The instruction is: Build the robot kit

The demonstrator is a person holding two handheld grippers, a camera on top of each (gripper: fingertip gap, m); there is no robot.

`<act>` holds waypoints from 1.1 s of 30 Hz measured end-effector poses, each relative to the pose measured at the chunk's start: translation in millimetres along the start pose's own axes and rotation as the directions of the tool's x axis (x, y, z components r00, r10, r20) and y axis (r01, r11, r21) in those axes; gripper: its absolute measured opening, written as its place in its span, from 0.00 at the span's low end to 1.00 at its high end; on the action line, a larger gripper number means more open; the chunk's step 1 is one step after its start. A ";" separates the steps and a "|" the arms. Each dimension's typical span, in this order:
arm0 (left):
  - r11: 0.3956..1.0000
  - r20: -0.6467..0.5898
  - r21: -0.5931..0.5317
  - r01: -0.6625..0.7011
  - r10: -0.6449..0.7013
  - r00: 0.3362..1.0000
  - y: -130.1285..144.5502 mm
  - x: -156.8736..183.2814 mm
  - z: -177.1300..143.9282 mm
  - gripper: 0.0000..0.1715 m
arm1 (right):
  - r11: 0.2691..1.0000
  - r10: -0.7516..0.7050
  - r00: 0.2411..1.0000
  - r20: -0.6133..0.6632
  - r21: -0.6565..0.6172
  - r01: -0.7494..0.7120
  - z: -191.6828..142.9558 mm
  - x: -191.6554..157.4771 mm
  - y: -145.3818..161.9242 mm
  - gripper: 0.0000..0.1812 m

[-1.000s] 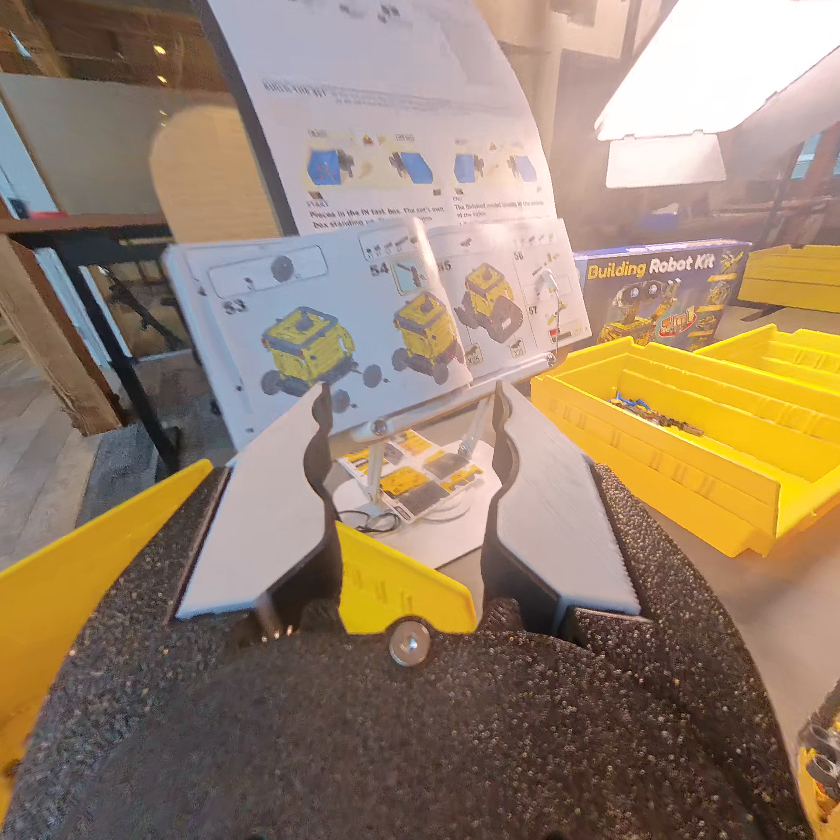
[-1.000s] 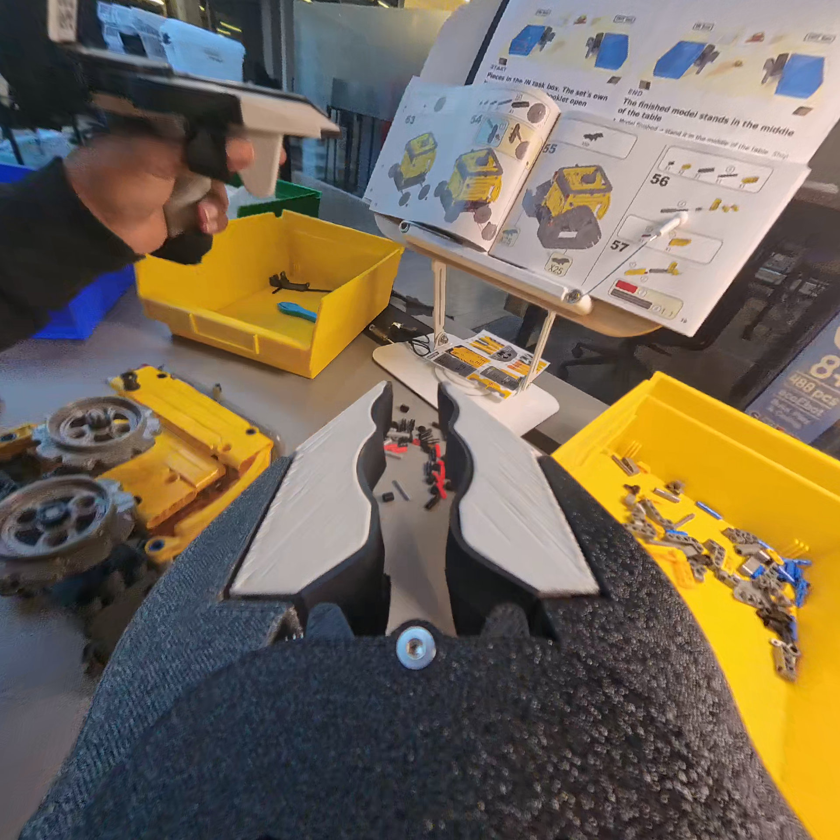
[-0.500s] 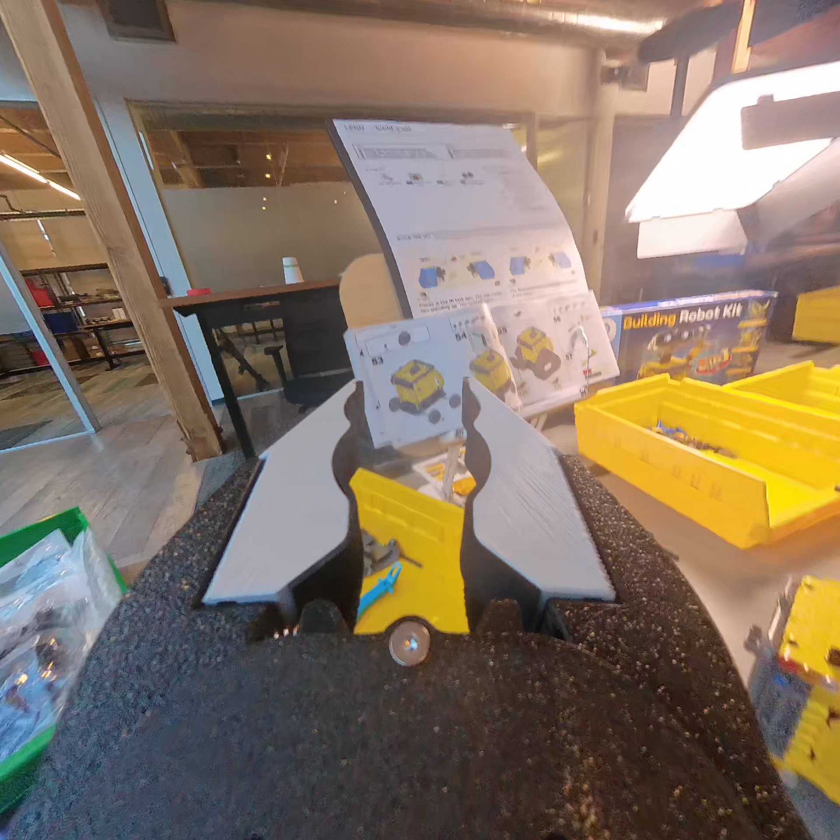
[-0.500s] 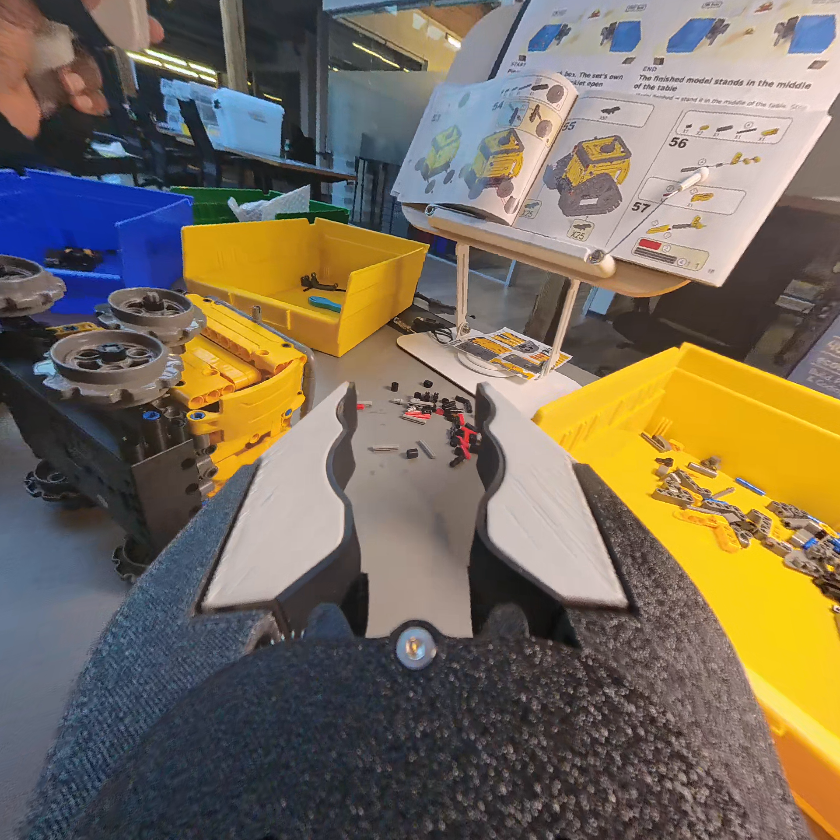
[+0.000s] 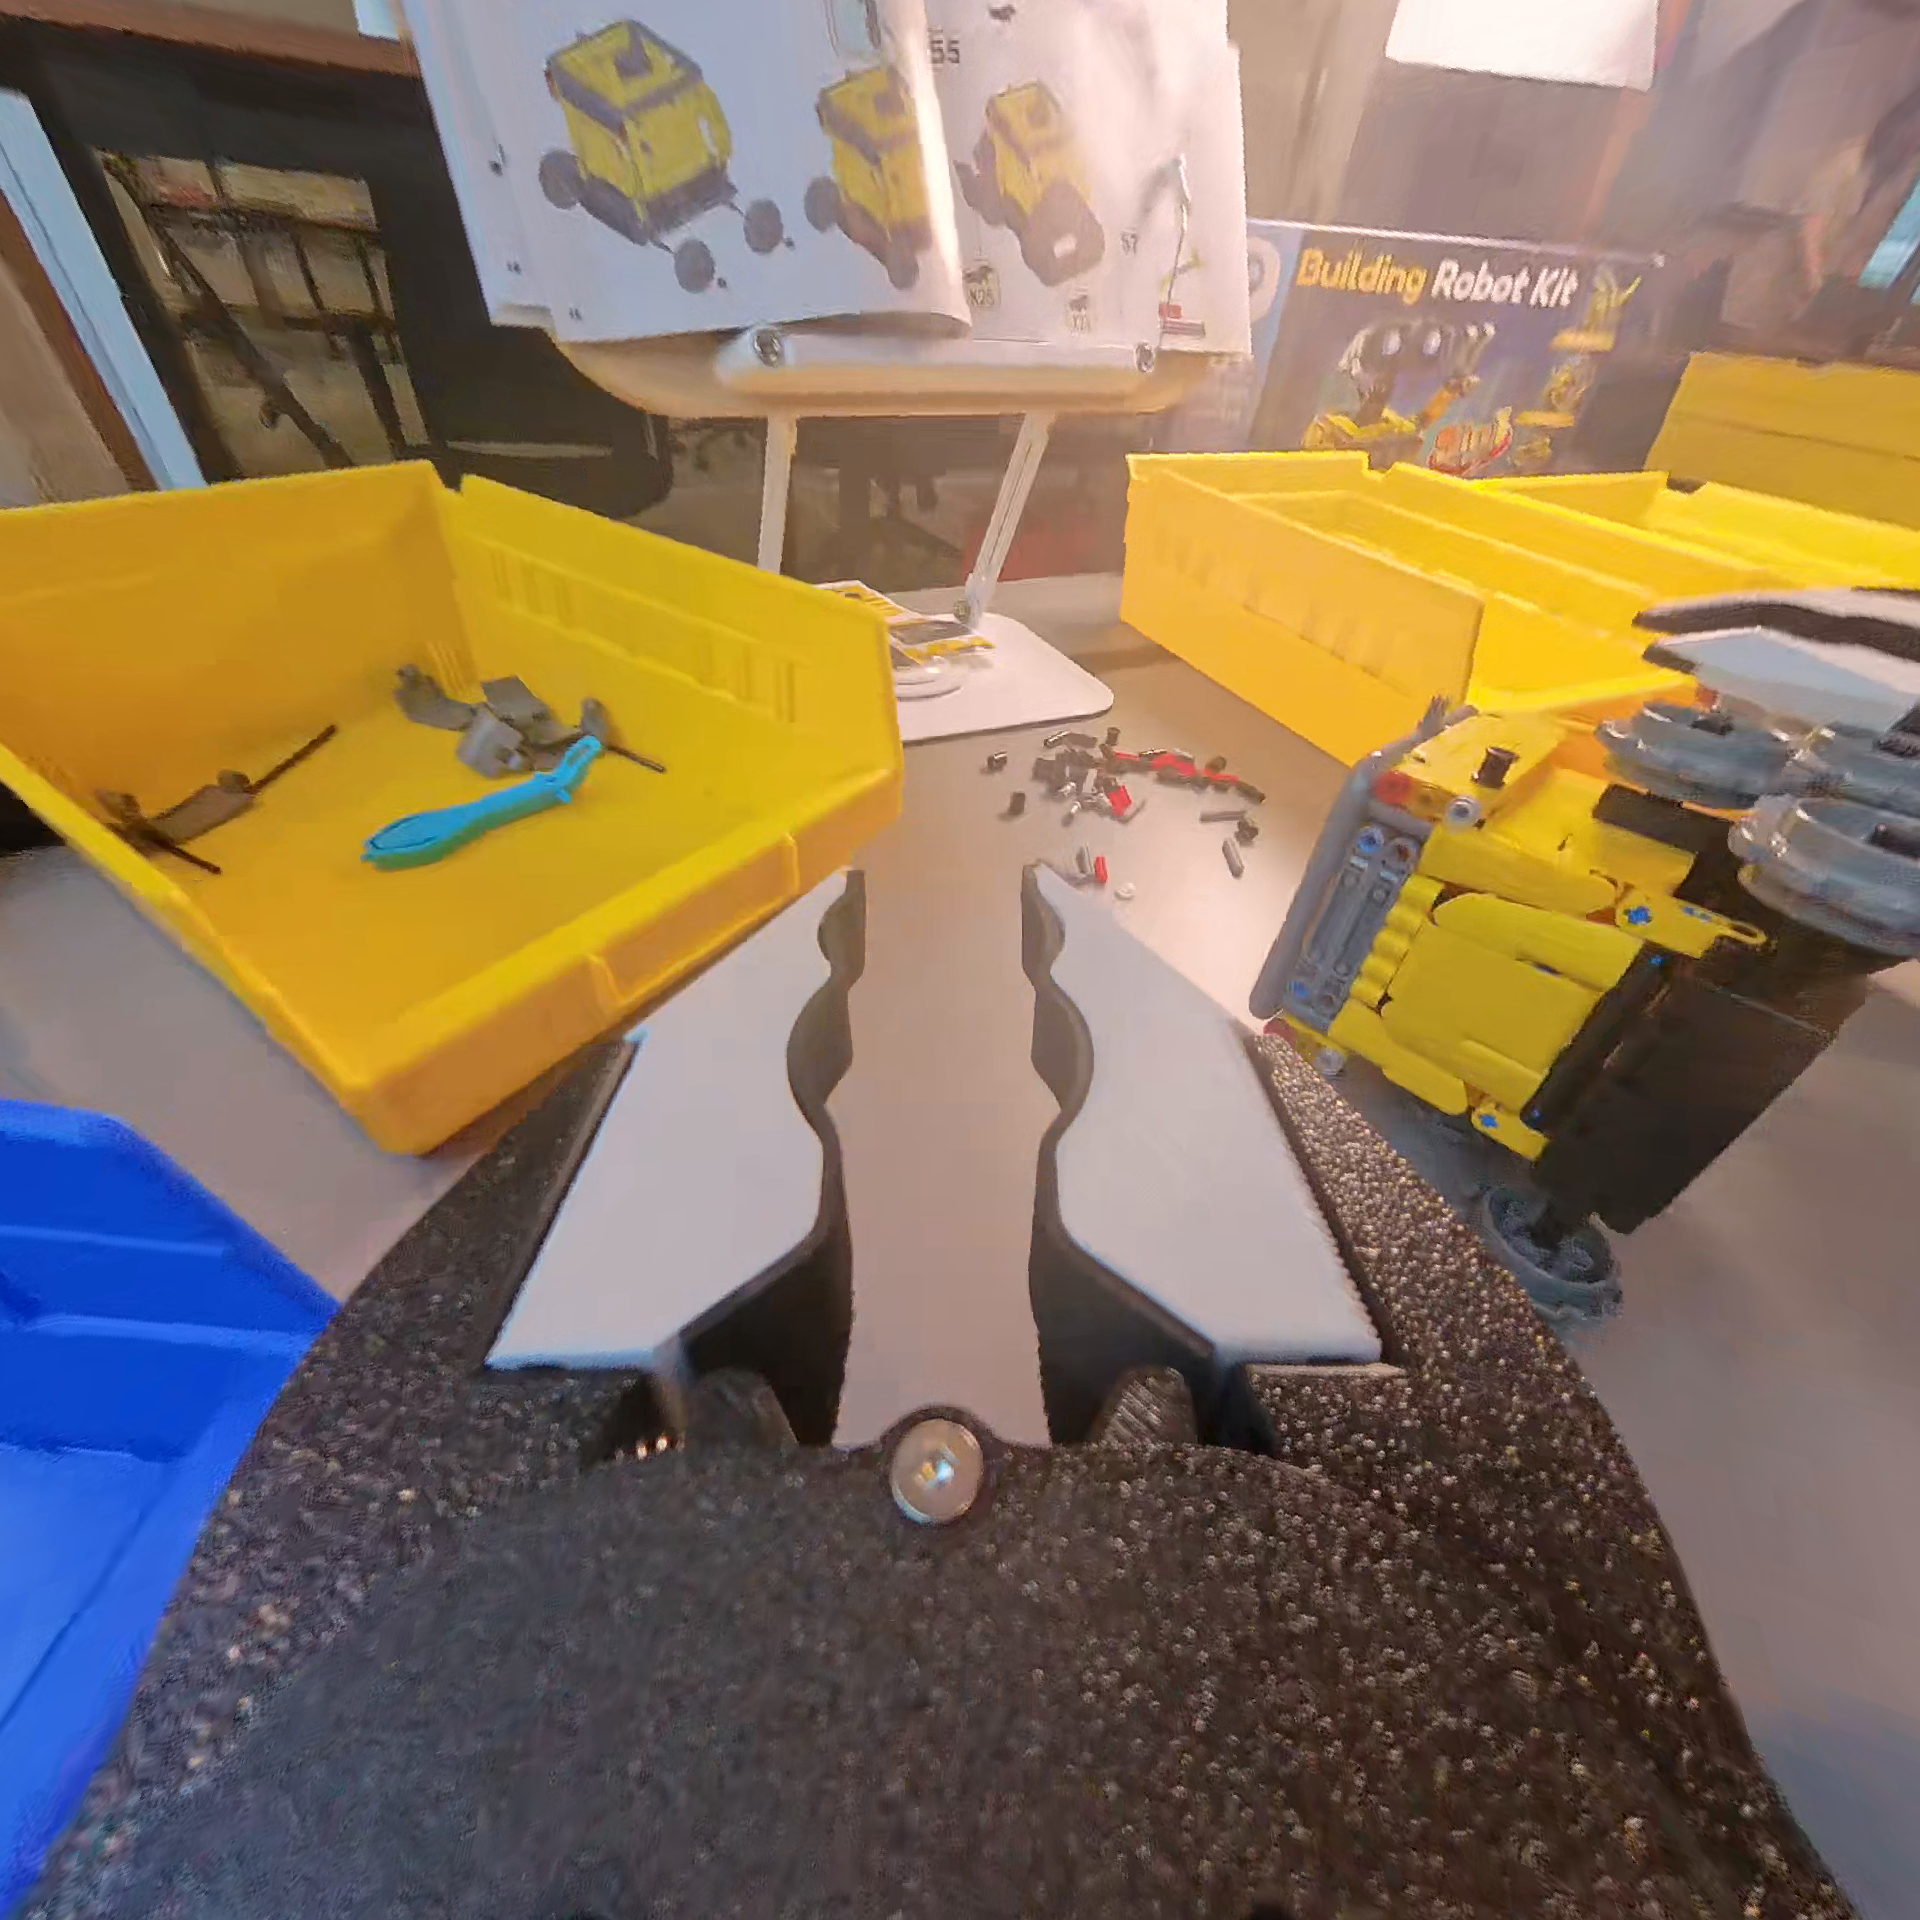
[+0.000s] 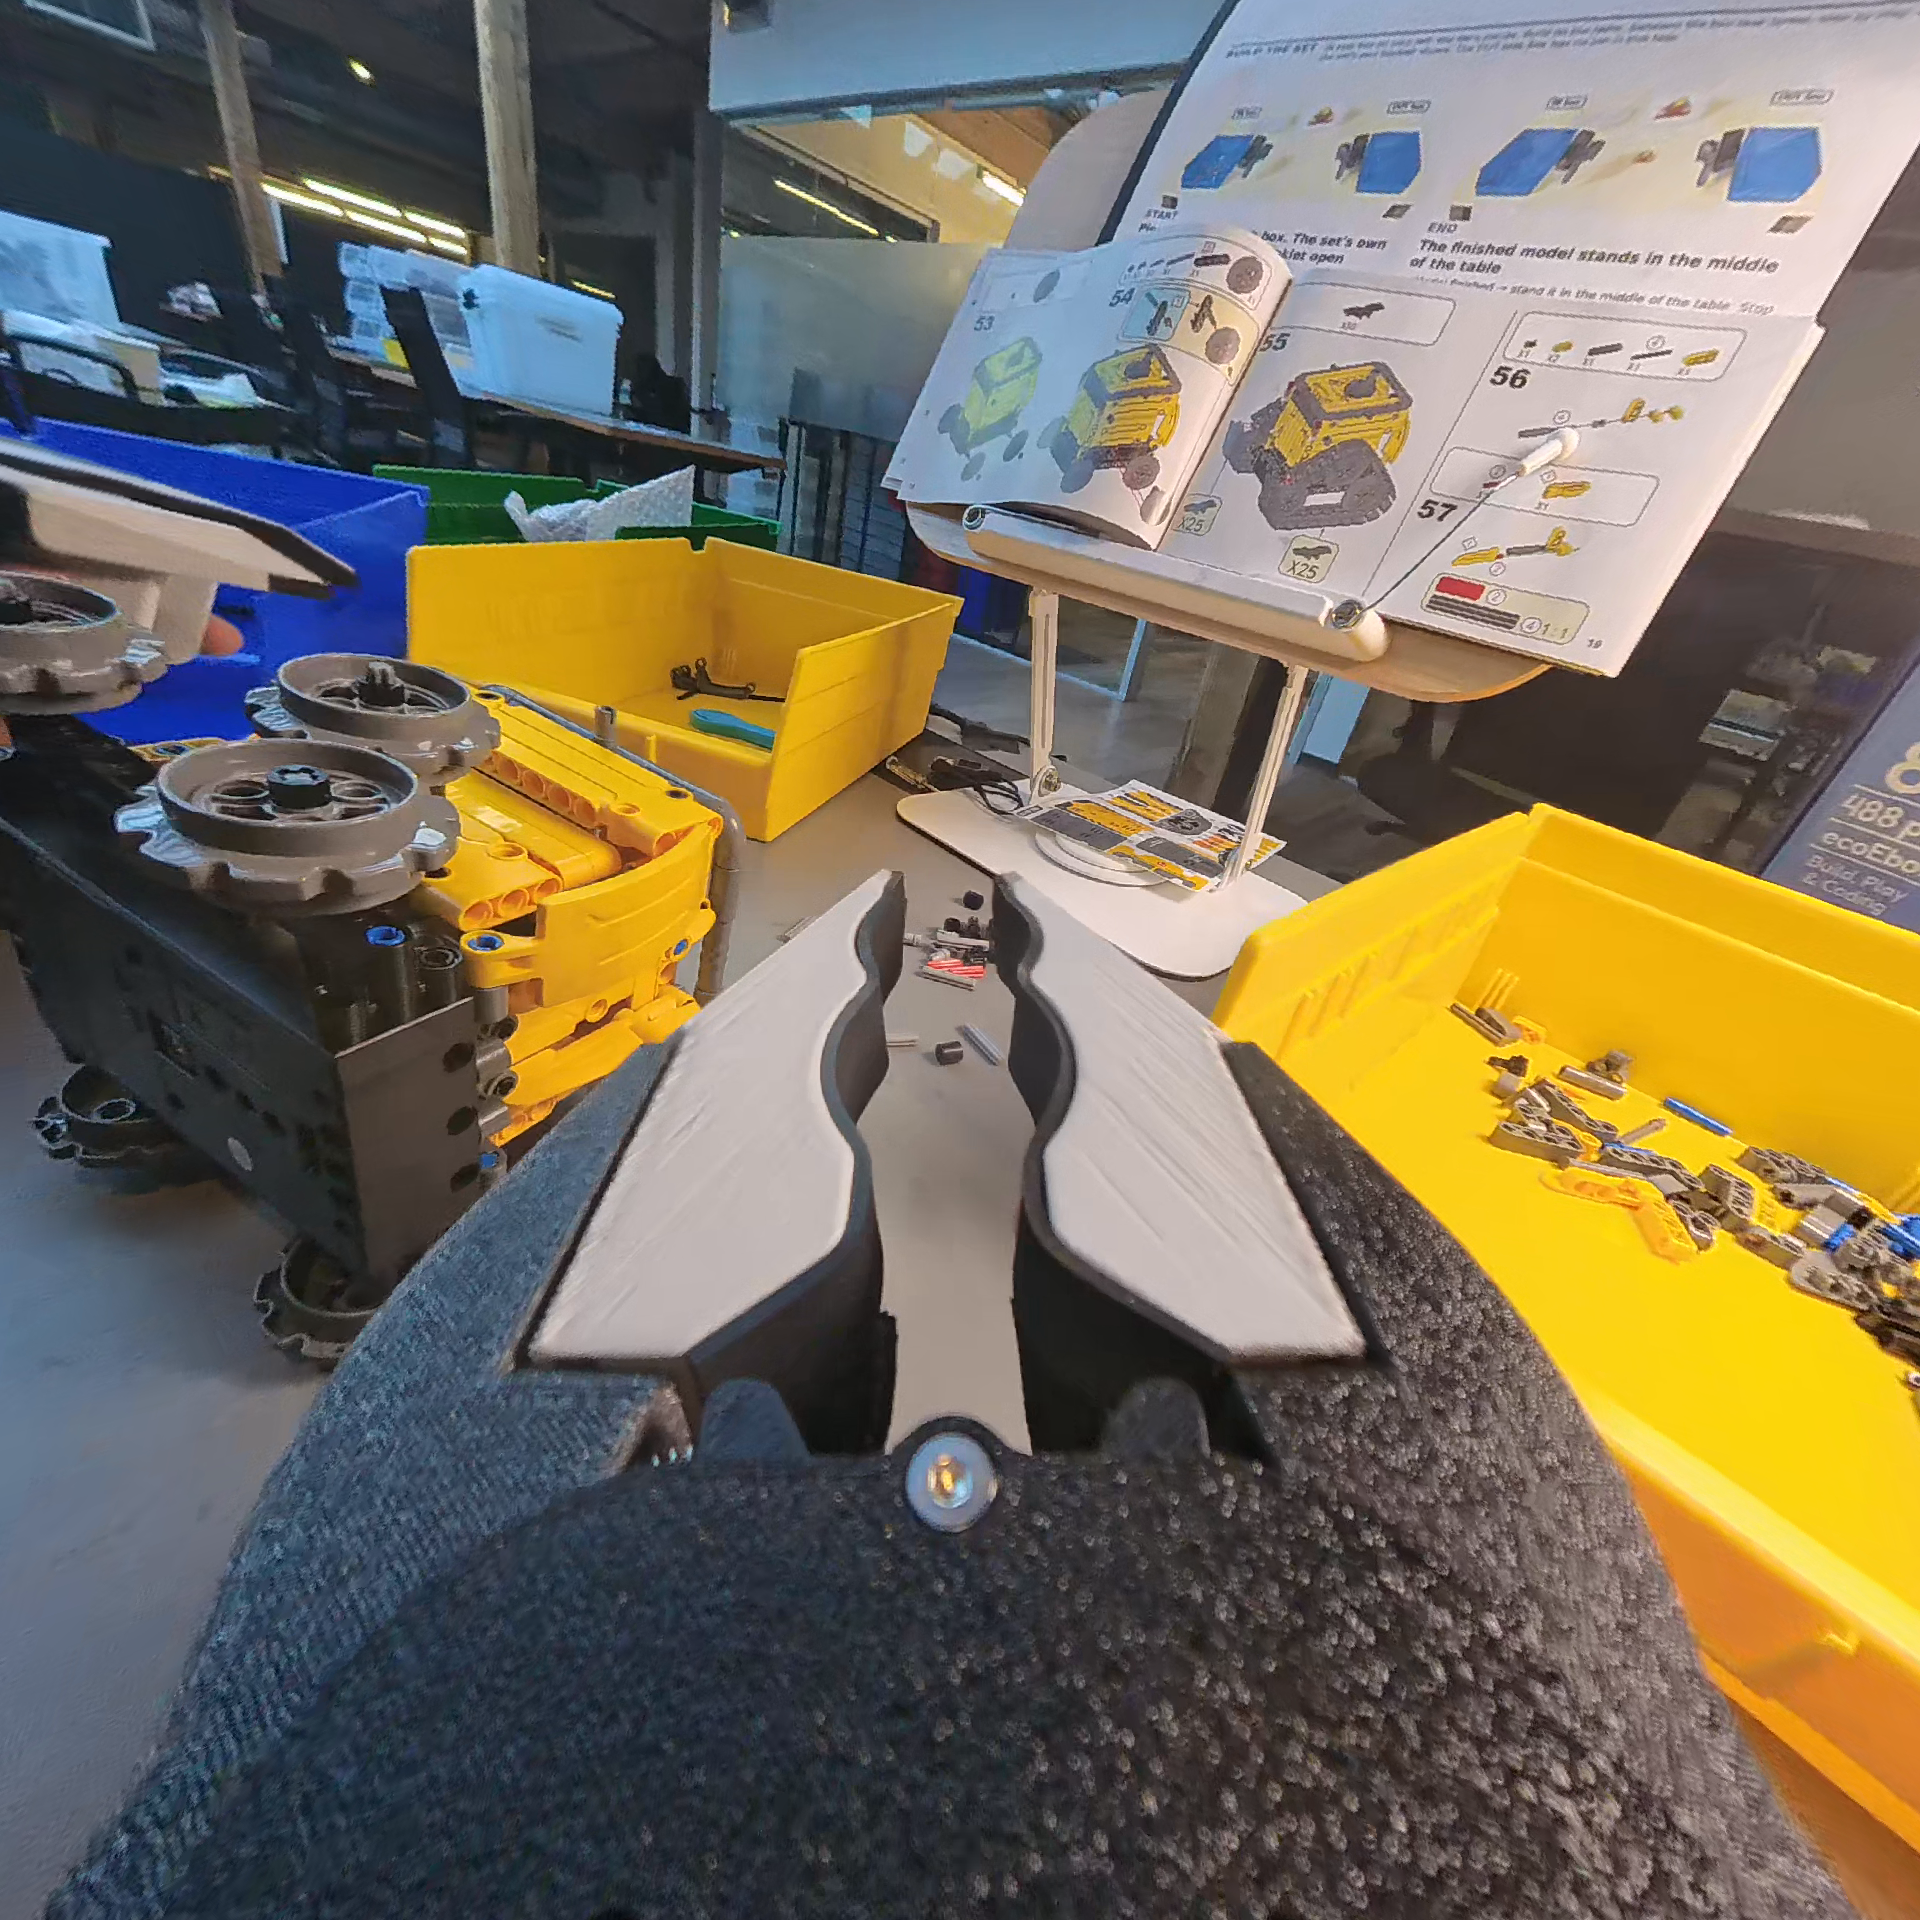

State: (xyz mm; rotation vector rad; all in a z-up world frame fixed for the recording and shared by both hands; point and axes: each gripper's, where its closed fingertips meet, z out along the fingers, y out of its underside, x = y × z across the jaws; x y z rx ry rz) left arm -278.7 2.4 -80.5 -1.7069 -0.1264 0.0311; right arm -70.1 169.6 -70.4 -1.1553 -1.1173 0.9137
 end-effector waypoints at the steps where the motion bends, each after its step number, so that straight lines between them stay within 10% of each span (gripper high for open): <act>1: 0.999 0.013 -0.004 -0.038 0.038 0.999 0.0 1.4 1.6 0.17 | 1.000 0.011 1.000 -0.002 0.005 -0.011 0.0 1.2 -0.1 0.09; 13: 0.960 0.002 -0.162 -0.227 0.231 0.973 -23.6 -24.7 15.9 0.26 | 0.999 0.005 1.000 0.031 0.050 -0.007 -0.6 -11.7 -7.7 0.10; 19: 0.645 -0.249 -0.657 -0.390 0.303 0.920 -14.6 -104.1 76.2 0.27 | 0.998 0.049 0.997 0.058 0.043 -0.051 0.4 -13.2 -6.9 0.13; 24: 0.296 -0.390 -0.822 -0.487 0.330 0.860 38.6 -171.9 133.6 0.18 | 0.997 0.061 0.996 0.060 0.042 -0.063 0.0 -12.3 -6.6 0.13; 33: 0.262 -0.390 -0.876 -0.404 0.106 0.915 76.5 -190.5 165.1 0.10 | 0.989 0.138 0.989 0.057 0.049 -0.141 -1.0 -2.1 -5.5 0.14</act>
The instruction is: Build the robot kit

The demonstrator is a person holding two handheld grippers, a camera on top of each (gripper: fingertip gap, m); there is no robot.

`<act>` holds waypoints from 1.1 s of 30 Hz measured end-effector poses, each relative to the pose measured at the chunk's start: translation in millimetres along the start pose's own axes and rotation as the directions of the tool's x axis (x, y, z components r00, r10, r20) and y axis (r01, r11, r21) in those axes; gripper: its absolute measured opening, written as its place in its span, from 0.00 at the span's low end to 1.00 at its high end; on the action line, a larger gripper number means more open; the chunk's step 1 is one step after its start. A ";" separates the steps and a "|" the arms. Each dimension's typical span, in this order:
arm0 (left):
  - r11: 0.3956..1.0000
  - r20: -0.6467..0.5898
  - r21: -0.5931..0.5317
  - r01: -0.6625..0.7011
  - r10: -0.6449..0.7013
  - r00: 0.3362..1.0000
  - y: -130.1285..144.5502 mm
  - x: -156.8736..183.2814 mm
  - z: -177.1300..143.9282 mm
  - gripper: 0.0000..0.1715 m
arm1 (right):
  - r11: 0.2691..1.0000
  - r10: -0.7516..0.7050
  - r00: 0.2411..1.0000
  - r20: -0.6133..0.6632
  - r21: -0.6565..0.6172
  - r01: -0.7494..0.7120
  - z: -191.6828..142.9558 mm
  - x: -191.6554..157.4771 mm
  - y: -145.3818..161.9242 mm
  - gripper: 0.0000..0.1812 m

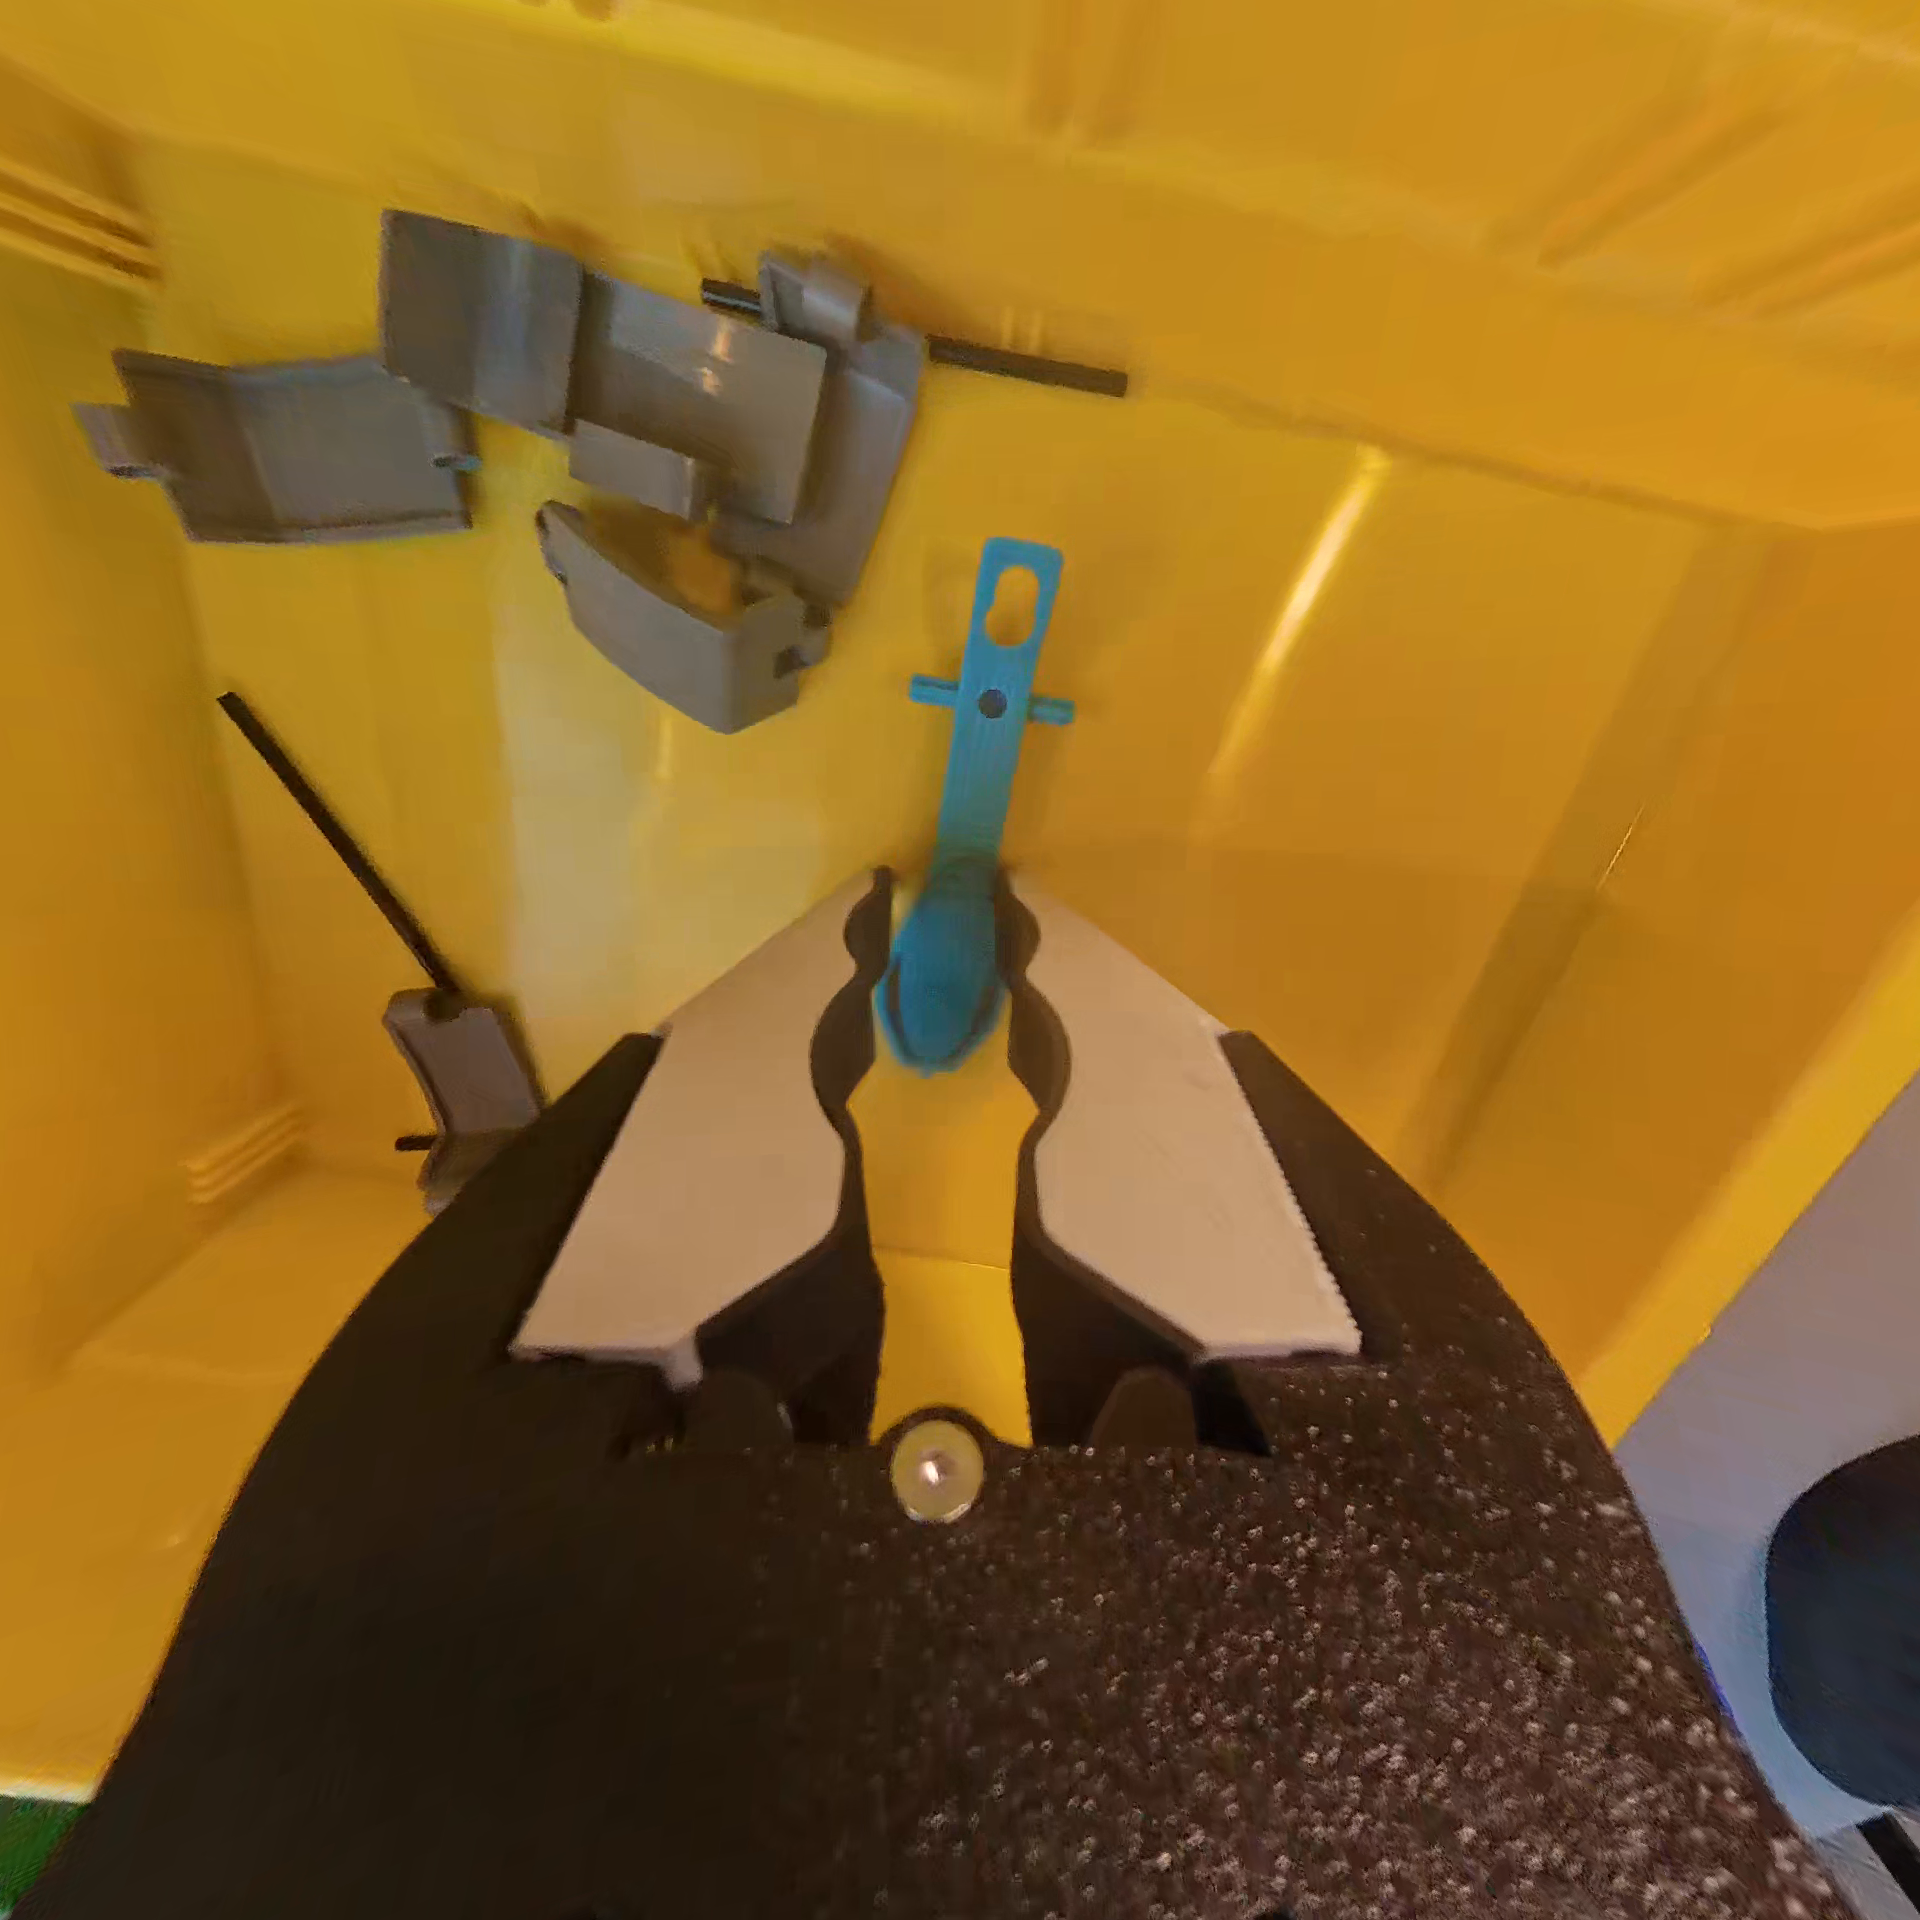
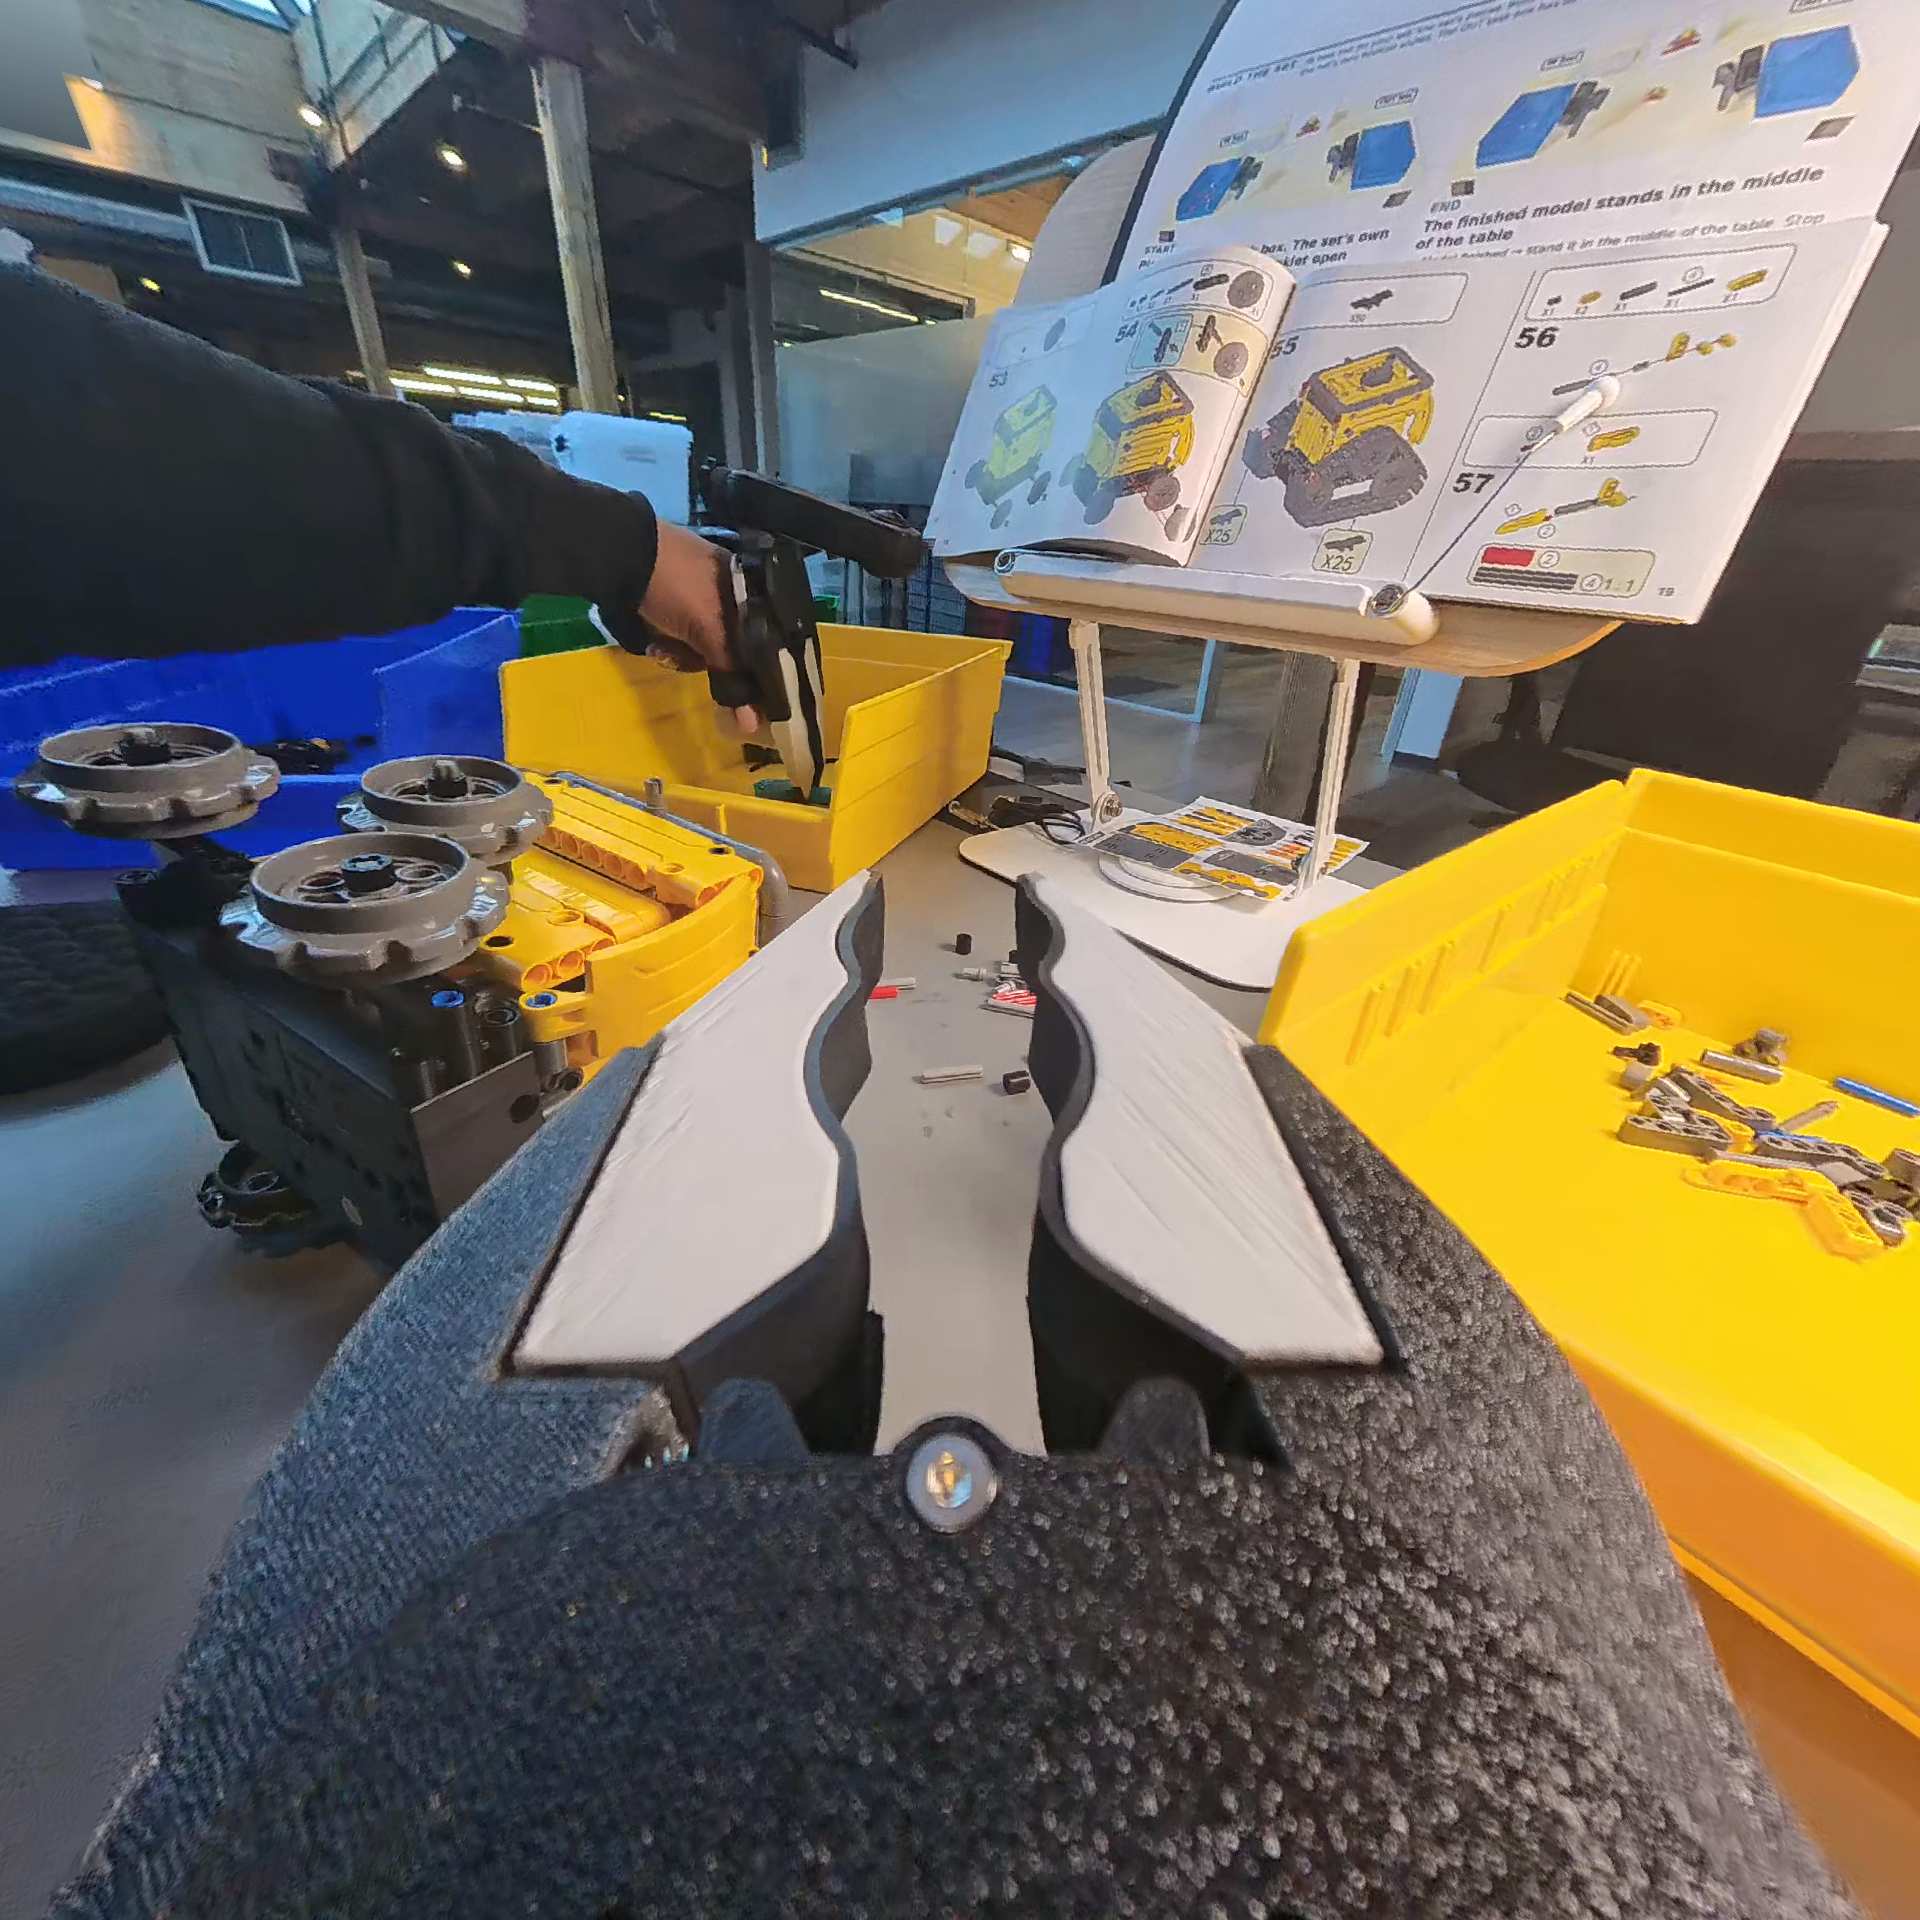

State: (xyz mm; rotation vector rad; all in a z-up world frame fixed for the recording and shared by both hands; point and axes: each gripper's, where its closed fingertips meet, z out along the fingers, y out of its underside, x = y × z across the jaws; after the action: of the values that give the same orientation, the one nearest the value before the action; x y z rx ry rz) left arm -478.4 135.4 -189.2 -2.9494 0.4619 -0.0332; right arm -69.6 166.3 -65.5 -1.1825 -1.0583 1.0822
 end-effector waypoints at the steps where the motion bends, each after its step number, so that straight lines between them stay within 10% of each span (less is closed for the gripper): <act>1: 1.000 -0.010 -0.001 0.002 -0.002 1.000 1.0 0.8 -0.2 0.08 | 1.000 0.011 1.000 0.002 0.000 -0.011 0.0 1.0 0.2 0.14; 10: 0.983 0.122 0.169 -0.077 0.057 0.991 19.2 38.1 -87.2 0.07 | 1.000 -0.004 1.000 -0.006 -0.004 0.004 -1.0 1.2 0.3 0.14; 16: 0.985 0.143 0.173 -0.002 -0.023 0.989 111.0 74.0 -157.2 0.07 | 1.000 -0.017 1.000 -0.008 -0.008 0.017 -0.6 -0.2 0.5 0.14; 23: 0.972 0.160 -0.029 0.234 -0.226 0.961 248.5 70.4 -120.6 0.07 | 0.998 -0.053 0.999 0.001 -0.020 0.053 0.9 -7.3 1.5 0.14; 33: 0.869 0.267 -0.028 0.494 -0.470 0.841 326.9 -9.4 -83.3 0.07 | 0.999 -0.027 1.000 -0.005 -0.019 0.027 -0.2 -5.2 1.7 0.14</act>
State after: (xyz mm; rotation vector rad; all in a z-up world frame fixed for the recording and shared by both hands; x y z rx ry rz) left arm -589.9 -181.6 -158.3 -3.0187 -0.3338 0.3117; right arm -70.4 161.2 -67.5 -1.1822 -1.0800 1.0499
